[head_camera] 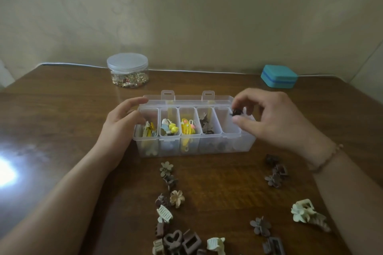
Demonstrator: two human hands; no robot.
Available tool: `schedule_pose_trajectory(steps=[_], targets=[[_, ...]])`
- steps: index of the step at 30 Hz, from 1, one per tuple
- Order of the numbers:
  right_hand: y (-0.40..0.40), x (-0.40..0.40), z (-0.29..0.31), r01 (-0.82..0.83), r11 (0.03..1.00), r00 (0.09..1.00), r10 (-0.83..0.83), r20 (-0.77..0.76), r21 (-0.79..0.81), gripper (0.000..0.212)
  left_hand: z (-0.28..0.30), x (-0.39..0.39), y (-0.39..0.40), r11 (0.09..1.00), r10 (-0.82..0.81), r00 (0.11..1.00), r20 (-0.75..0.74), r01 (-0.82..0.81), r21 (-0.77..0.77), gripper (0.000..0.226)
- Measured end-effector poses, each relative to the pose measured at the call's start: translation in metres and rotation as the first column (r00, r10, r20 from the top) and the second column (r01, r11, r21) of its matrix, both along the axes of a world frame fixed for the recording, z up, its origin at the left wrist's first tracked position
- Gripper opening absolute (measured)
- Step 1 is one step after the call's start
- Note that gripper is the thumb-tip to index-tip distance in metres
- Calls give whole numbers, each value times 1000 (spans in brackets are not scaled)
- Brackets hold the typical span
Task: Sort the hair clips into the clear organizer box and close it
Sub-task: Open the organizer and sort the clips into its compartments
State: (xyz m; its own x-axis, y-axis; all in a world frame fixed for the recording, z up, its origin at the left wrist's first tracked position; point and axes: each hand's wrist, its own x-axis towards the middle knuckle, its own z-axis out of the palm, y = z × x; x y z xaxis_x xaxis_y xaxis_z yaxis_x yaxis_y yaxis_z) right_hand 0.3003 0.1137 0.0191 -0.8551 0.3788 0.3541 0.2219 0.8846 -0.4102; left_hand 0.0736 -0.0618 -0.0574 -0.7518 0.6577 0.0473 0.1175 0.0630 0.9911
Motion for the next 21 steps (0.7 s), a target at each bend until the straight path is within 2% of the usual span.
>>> schedule_pose_trajectory(steps=[3, 4, 6, 8, 9, 10, 12, 14, 17, 21], targets=[[9, -4, -14, -51, 999, 984, 53, 170, -17, 11, -1, -1, 0, 1000, 14, 1000, 0, -14, -10, 57], [11, 0, -15, -62, 997, 983, 68, 170, -40, 14, 0, -2, 1, 1000, 20, 1000, -10, -21, -11, 56], [17, 15, -11, -39, 996, 998, 43, 43, -82, 19, 0, -2, 1, 999, 39, 999, -32, -39, -14, 54], [29, 34, -2, 62, 996, 997, -65, -42, -67, 10, -1, 1, 3, 999, 46, 997, -59, -46, -2, 51], [37, 43, 2, 123, 992, 992, -122, 15, -39, 6, 0, 3, 3, 999, 47, 996, -76, -47, -1, 50], [44, 51, 5, 169, 986, 973, -165, 162, -13, 7, 1, 5, 2, 999, 53, 995, -86, -53, -1, 52], [54, 62, 7, 201, 980, 832, -171, 528, 0, 18, 1, 5, 1, 997, 75, 992, -102, -77, -12, 56], [54, 62, 5, 208, 976, 699, -107, 707, -57, 28, 1, 4, 1, 996, 84, 990, -111, -88, -29, 57], [47, 49, -5, 187, 976, 675, -43, 737, -114, 25, 2, 3, 1, 997, 61, 994, -94, -64, -33, 57], [44, 38, -16, 150, 983, 663, -22, 748, -104, 12, 2, 4, 2, 998, 47, 996, -78, -50, -29, 56]])
